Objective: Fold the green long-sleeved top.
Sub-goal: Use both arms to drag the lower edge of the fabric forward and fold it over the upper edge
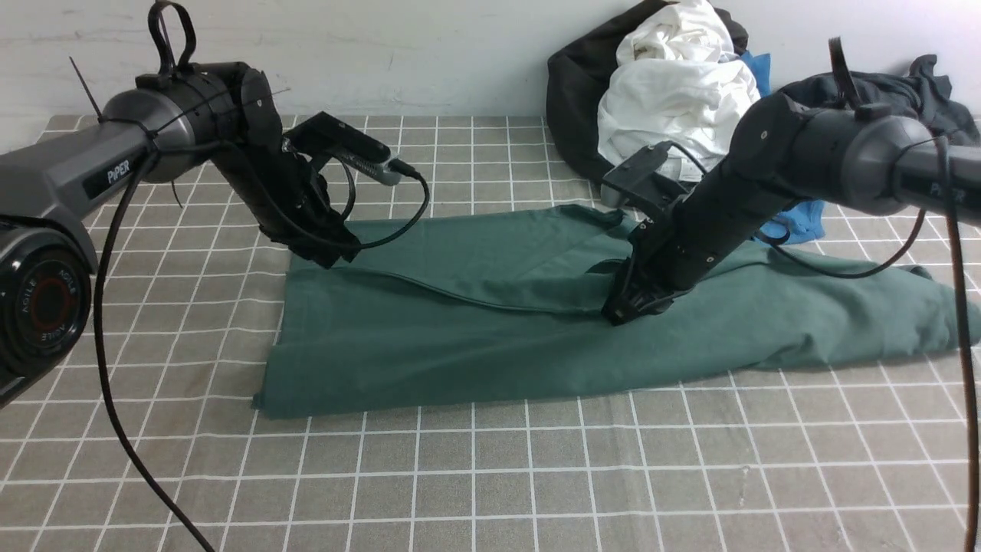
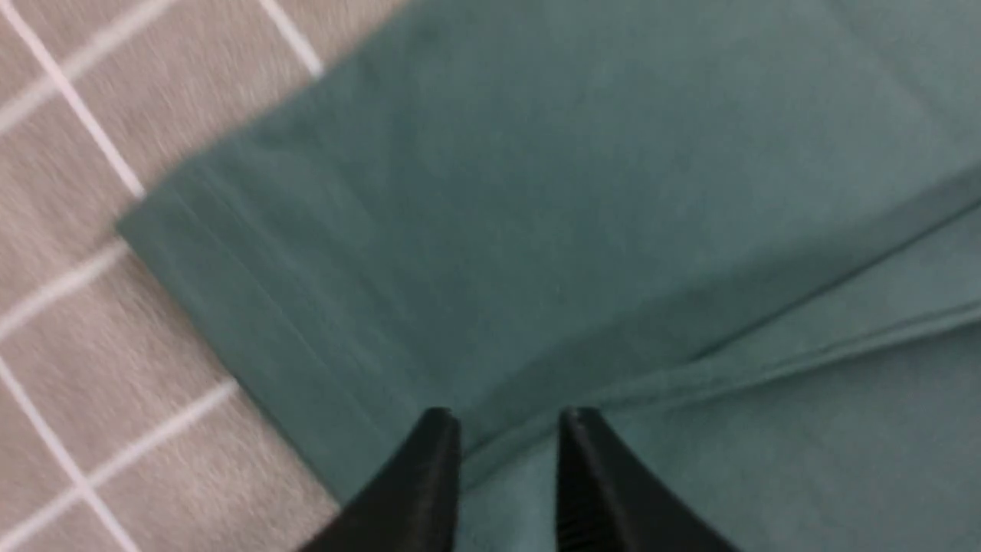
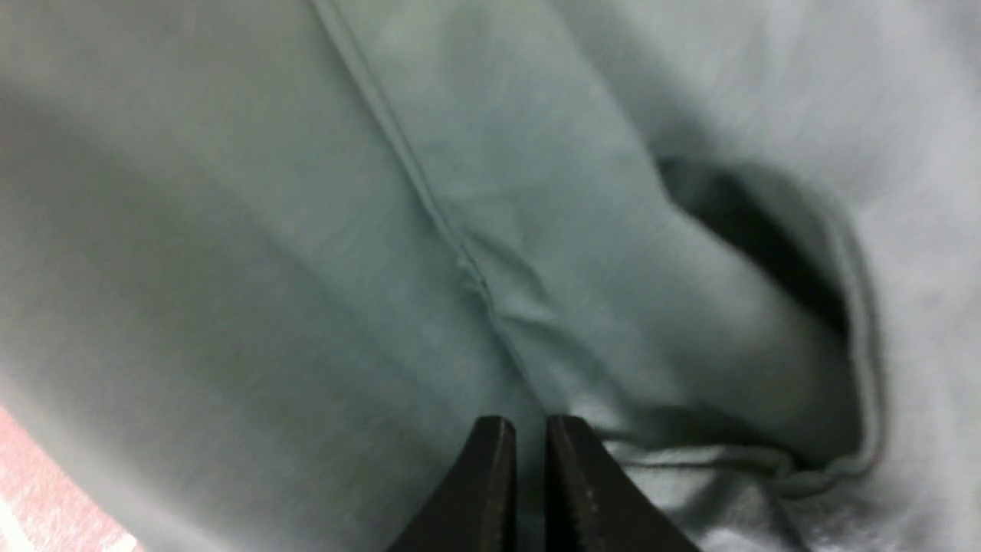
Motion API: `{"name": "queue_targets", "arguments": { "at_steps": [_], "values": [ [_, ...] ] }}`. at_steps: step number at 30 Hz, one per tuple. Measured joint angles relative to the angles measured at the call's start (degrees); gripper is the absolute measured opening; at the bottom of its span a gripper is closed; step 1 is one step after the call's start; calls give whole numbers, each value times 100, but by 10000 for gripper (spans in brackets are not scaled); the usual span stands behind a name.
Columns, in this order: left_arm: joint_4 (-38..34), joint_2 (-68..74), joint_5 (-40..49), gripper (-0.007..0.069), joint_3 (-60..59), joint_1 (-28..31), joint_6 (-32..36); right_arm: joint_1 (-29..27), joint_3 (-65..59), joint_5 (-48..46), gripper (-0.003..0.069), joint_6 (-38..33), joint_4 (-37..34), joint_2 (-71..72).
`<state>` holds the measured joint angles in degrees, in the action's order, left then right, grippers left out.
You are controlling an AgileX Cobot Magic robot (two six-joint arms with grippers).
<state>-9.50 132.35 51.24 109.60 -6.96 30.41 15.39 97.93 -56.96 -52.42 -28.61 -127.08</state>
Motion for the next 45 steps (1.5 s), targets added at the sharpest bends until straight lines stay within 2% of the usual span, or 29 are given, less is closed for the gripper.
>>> {"name": "queue_targets", "arguments": {
  "at_steps": [2,4,7,8,11,17,20,25,31,35,38,39,40,41,43,45],
  "values": [
    [25,84,90,302,0,21,13,0,0,-67,55,0,0,-10],
    [25,111,140,318,0,26,44,0,0,-73,55,0,0,-12],
    [25,135,180,251,0,26,155,0,0,-77,55,0,0,-12],
    [37,135,202,160,7,26,169,0,0,-84,55,0,0,-12],
    [33,129,236,30,7,26,182,0,0,-84,55,0,0,-12],
    [22,-41,206,2,7,19,188,0,0,-103,55,0,0,-12],
    [94,-274,-201,2,7,19,69,0,0,-105,55,0,19,-12],
    [346,-380,-749,2,7,50,-461,0,0,141,55,38,420,-12],
    [630,-115,-1344,3,7,142,-1117,0,0,754,55,590,886,38],
    [666,132,-1410,55,7,199,-1295,0,0,952,55,858,779,37],
    [682,152,-1405,160,15,215,-1330,61,0,947,55,782,550,21],
    [688,152,-1405,167,24,215,-1330,70,0,947,55,756,530,5],
    [687,137,-1344,231,98,215,-1341,106,0,1013,55,608,405,-69],
    [687,131,-1344,238,108,215,-1341,107,0,1032,55,584,405,-82],
    [676,-6,-1081,299,225,215,-1346,144,0,1701,55,285,326,-306],
    [640,-163,-909,309,292,215,-1346,144,0,2126,55,251,271,-372]
  ]
}}
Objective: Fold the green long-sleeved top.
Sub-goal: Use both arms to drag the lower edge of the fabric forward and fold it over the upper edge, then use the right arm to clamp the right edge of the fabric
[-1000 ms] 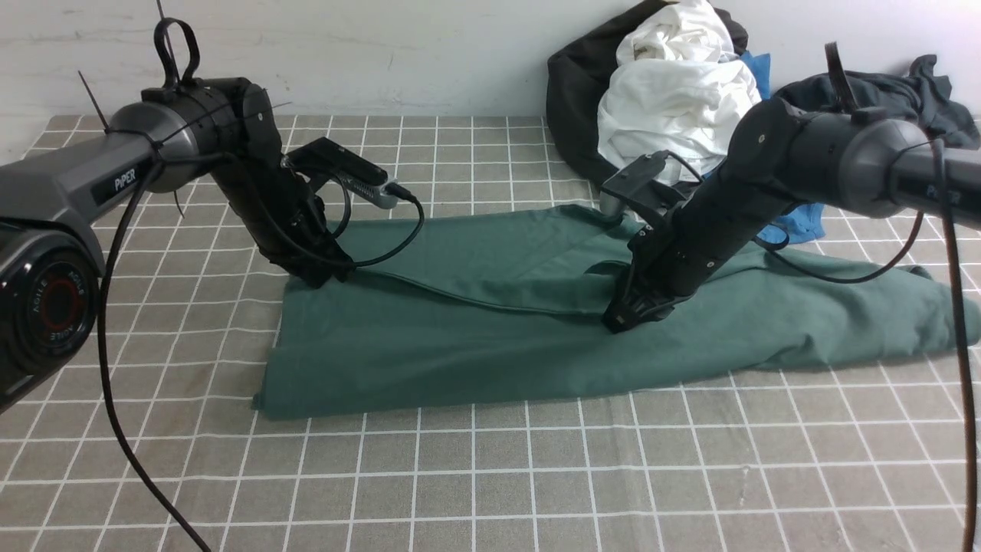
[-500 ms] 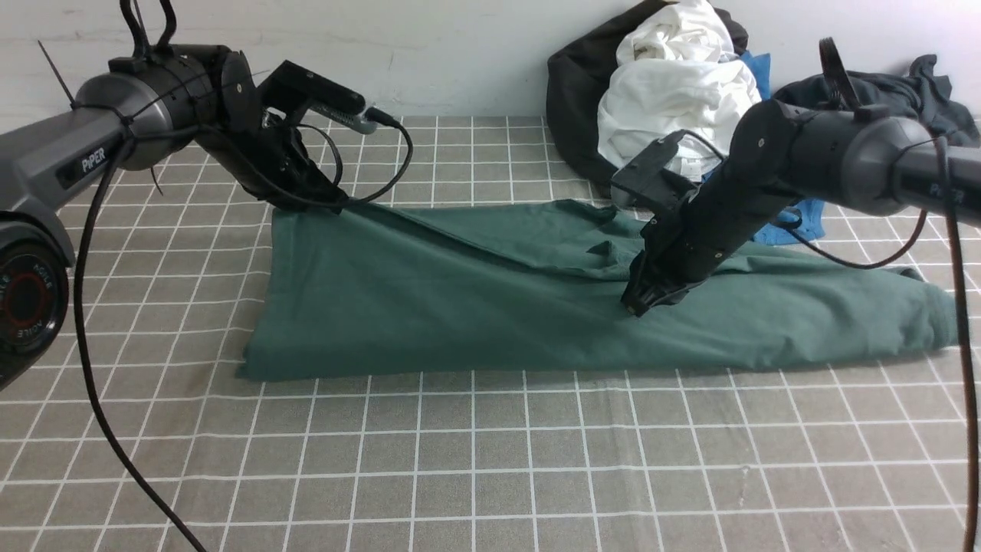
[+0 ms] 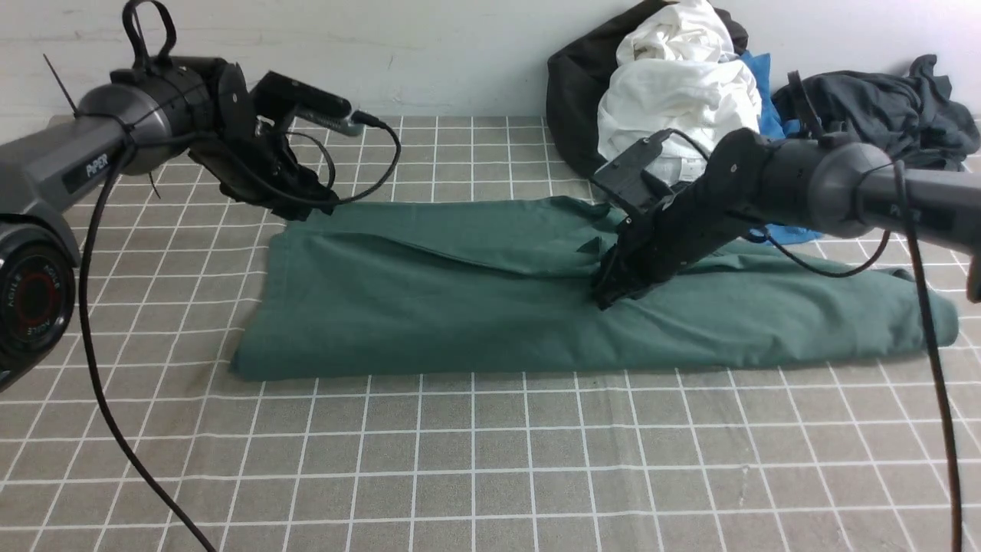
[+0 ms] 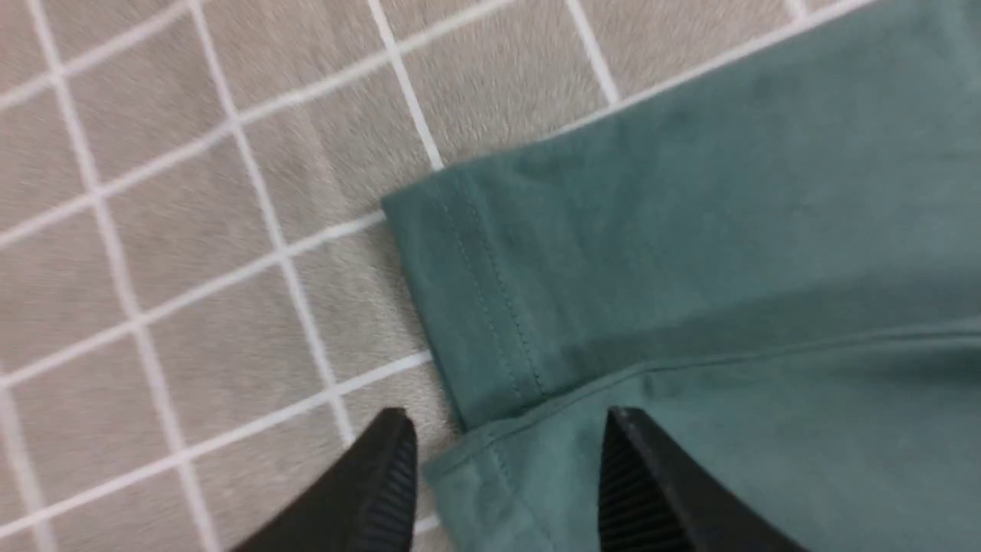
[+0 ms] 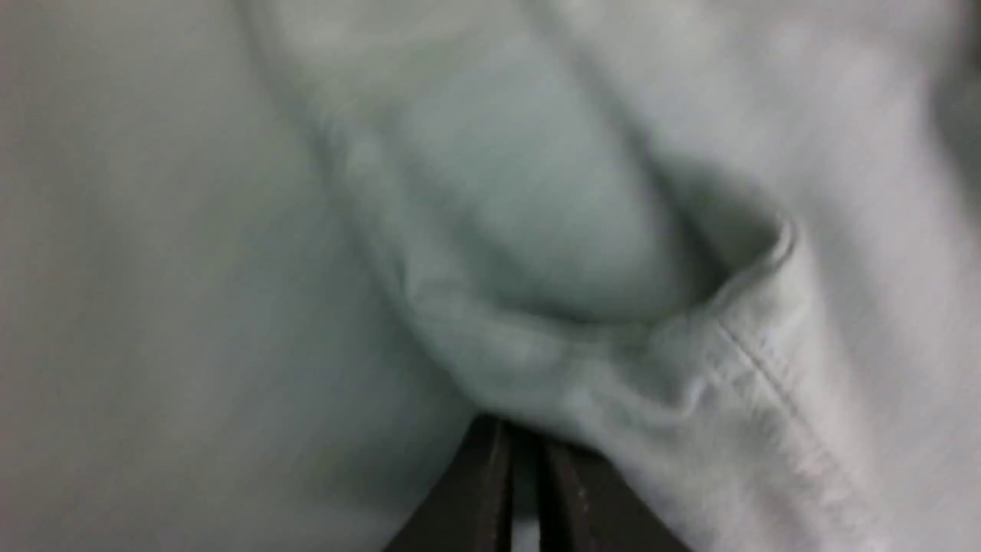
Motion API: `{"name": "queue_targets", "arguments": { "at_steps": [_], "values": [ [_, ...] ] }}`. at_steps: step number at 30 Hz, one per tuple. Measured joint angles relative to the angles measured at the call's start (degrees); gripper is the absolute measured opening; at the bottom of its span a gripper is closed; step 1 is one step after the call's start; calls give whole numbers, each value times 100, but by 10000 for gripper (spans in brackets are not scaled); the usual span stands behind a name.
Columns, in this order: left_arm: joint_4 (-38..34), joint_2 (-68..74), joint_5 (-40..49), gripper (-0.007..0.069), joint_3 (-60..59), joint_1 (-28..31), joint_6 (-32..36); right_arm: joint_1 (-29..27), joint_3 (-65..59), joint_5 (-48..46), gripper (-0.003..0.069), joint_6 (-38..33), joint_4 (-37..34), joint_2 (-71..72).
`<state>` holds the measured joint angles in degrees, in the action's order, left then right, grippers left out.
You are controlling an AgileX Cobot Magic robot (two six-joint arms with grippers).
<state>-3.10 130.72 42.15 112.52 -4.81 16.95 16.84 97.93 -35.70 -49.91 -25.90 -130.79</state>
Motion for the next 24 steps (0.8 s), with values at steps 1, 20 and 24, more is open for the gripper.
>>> {"name": "queue_targets", "arguments": {
  "at_steps": [1,20,24],
  "values": [
    [-41,-173,145,311,47,0,0,0,0,823,55,45,-18,-78],
    [-981,-4201,1377,-8,-1760,13,623,-1719,295,-1528,177,2746,1057,1535],
    [-1357,-5105,739,-8,-2846,13,690,-2456,139,-2437,275,3420,1510,1402]
  ]
}}
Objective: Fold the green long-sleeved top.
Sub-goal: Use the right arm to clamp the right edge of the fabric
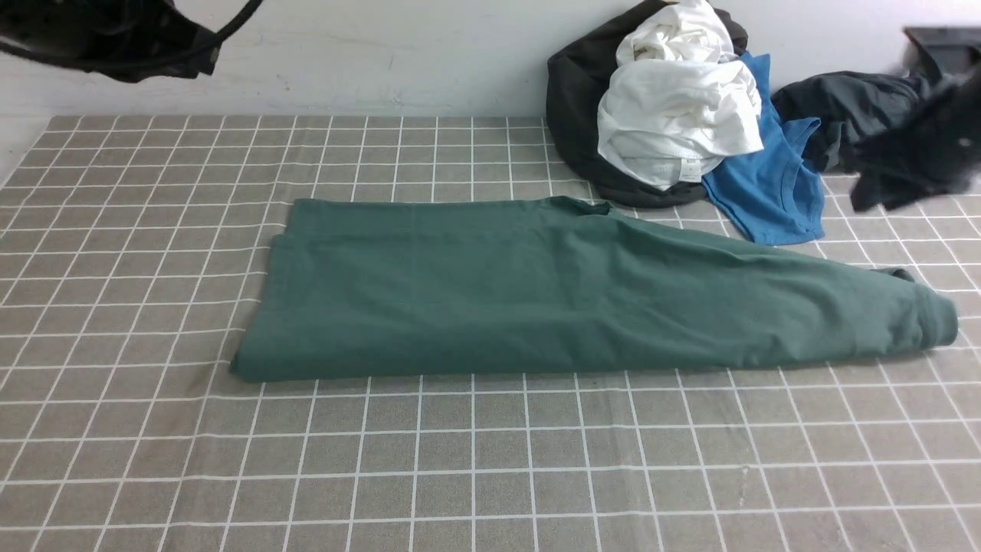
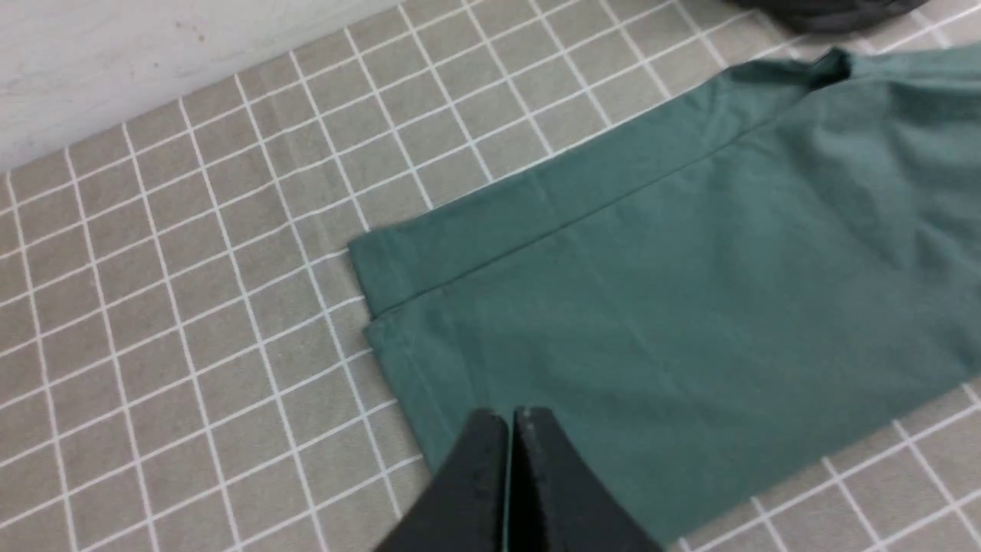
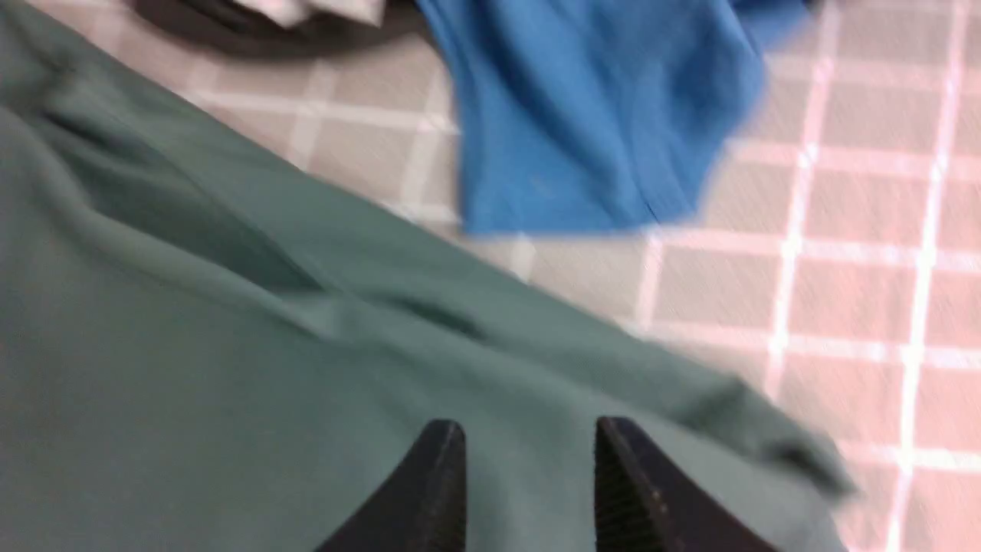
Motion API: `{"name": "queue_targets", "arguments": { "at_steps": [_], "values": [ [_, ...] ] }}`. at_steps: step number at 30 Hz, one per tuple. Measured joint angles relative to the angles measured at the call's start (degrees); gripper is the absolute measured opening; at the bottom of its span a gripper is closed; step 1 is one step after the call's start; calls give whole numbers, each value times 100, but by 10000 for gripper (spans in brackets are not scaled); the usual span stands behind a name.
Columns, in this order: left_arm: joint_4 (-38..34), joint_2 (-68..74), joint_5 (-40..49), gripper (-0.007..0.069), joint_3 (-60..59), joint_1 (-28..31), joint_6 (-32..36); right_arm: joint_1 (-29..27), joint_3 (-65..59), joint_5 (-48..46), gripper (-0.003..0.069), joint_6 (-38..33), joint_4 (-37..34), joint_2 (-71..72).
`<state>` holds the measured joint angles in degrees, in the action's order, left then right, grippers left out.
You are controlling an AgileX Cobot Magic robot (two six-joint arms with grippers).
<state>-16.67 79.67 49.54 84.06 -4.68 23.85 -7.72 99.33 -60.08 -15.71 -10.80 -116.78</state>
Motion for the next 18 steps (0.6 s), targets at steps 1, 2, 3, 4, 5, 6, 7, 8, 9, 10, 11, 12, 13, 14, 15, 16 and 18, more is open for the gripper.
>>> {"name": "queue_targets", "arguments": {
  "at_steps": [1,2,3,4,5,6,7,8,9,10,11,12,13,14,15,16,18],
  "values": [
    [-130,-378,-315,-8,-469,0,71,-243,-158,-150,349,88,108,-171],
    [-141,-423,-354,-8,-576,0,79,-269,-177,-162,357,89,108,-194],
    [-195,-714,-572,-8,-874,0,107,-405,-268,-212,407,140,162,-342],
    [-217,-903,-701,-8,-1130,0,107,-509,-325,-211,456,157,207,-492],
    [-217,-1073,-746,-8,-1281,0,107,-574,-348,-192,493,171,223,-603],
    [-218,-1255,-759,-8,-1483,0,113,-634,-370,-105,529,189,238,-714],
    [-218,-1312,-759,-8,-1576,0,113,-649,-370,-85,539,191,238,-747],
    [-218,-1419,-742,-8,-1666,0,113,-673,-370,-1,552,191,238,-796],
    [-223,-1573,-698,-8,-1860,0,121,-707,-370,176,570,197,243,-907],
    [-229,-1662,-638,-8,-1987,0,125,-713,-370,296,574,203,230,-966],
    [-224,-1735,-573,-8,-2112,0,130,-722,-370,398,572,210,188,-1011],
    [-224,-1799,-498,-8,-2251,0,145,-722,-370,494,559,210,105,-1017],
    [-218,-1816,-449,-8,-2338,0,151,-722,-370,539,542,210,32,-1025],
    [-209,-1844,-422,-8,-2422,0,151,-722,-364,575,511,184,-77,-1032],
    [-174,-1855,-399,-8,-2521,0,158,-722,-364,592,478,127,-219,-1037],
    [-118,-1851,-341,-8,-2619,0,158,-699,-364,597,416,38,-360,-1043],
    [23,-1851,-270,-8,-2737,0,158,-665,-364,585,286,-203,-566,-1047]
  ]
}}
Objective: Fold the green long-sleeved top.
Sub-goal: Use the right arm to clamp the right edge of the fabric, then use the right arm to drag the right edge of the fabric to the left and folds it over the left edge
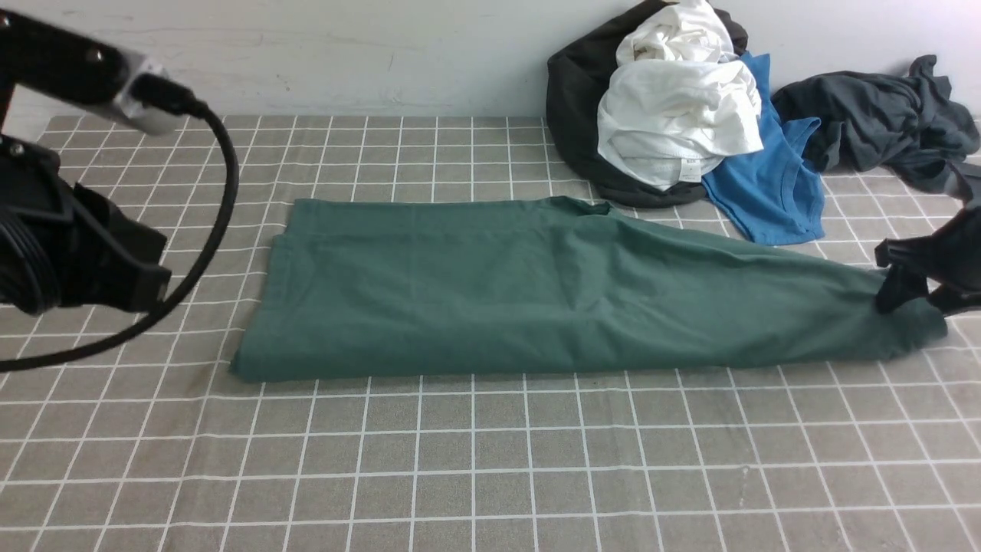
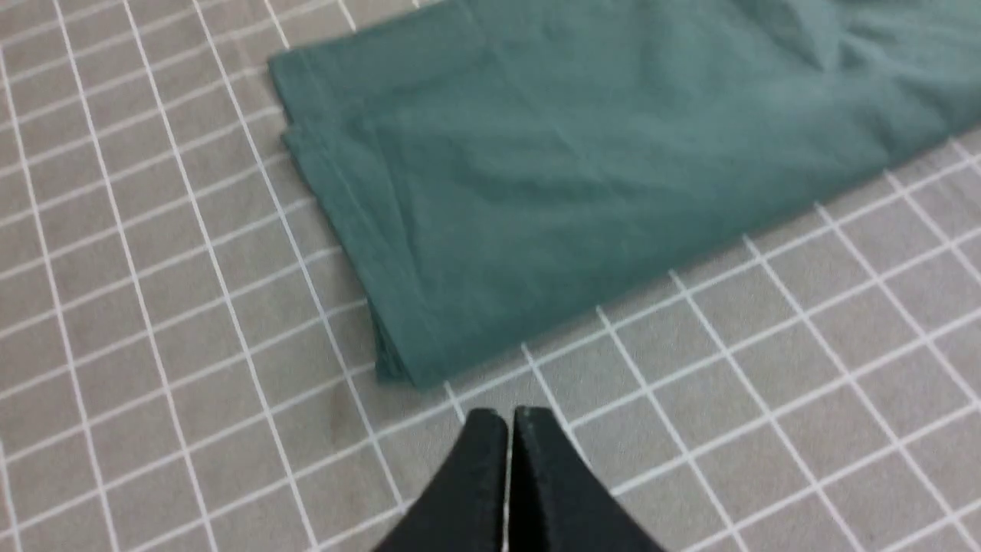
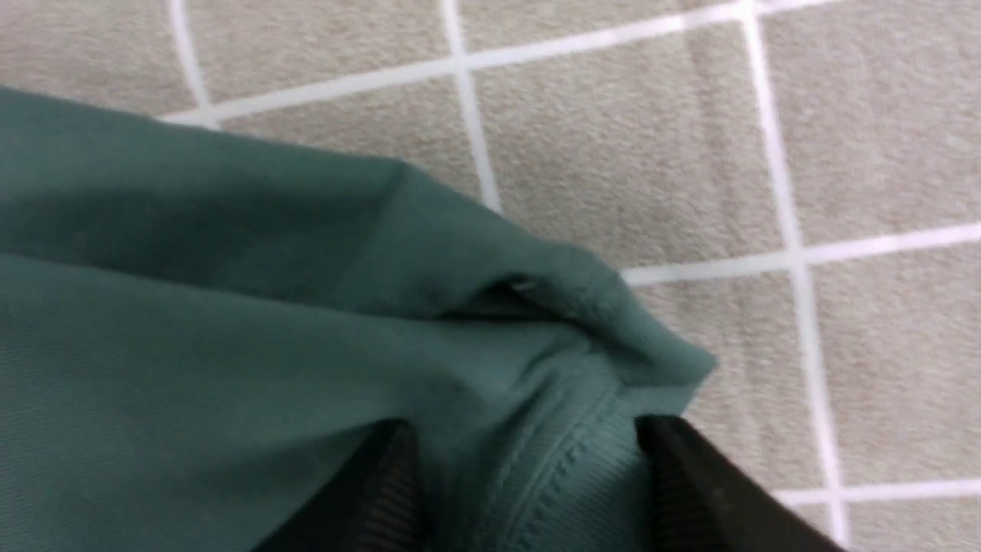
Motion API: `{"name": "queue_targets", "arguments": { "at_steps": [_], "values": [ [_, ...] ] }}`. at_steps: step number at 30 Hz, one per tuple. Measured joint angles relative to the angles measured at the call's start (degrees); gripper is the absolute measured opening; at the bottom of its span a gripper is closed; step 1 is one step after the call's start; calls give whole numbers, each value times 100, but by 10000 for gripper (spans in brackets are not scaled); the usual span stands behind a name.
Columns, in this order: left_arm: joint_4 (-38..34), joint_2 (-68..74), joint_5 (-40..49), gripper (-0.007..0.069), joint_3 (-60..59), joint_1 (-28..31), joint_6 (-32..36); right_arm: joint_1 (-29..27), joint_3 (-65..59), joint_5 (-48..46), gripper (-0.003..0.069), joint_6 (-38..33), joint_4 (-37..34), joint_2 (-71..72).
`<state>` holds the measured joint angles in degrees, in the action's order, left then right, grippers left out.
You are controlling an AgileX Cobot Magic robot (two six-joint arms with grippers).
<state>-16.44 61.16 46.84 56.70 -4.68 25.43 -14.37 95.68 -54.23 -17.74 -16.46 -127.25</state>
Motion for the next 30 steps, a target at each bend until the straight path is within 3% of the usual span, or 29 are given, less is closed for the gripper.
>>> {"name": "queue_targets", "arguments": {
  "at_steps": [4,7,11,14,21,27,30],
  "values": [
    [149,-17,153,-8,-83,0,-6,42,0,-88,55,-402,40,83],
    [168,-67,294,-8,-83,0,-29,25,20,-194,36,-395,352,228],
    [168,-367,439,-8,-279,0,-72,-123,459,-647,36,82,1395,793],
    [168,-599,419,-8,-500,0,-77,-201,929,-908,36,417,1733,1266],
    [161,-659,-135,-8,-915,0,-77,274,1470,-1053,36,674,953,2031],
    [-90,-568,-237,-8,-938,0,-96,1921,1486,-941,36,678,-325,1816],
    [-114,-568,-217,-8,-938,0,-96,3028,1486,-467,36,672,-820,1312]
  ]
}}
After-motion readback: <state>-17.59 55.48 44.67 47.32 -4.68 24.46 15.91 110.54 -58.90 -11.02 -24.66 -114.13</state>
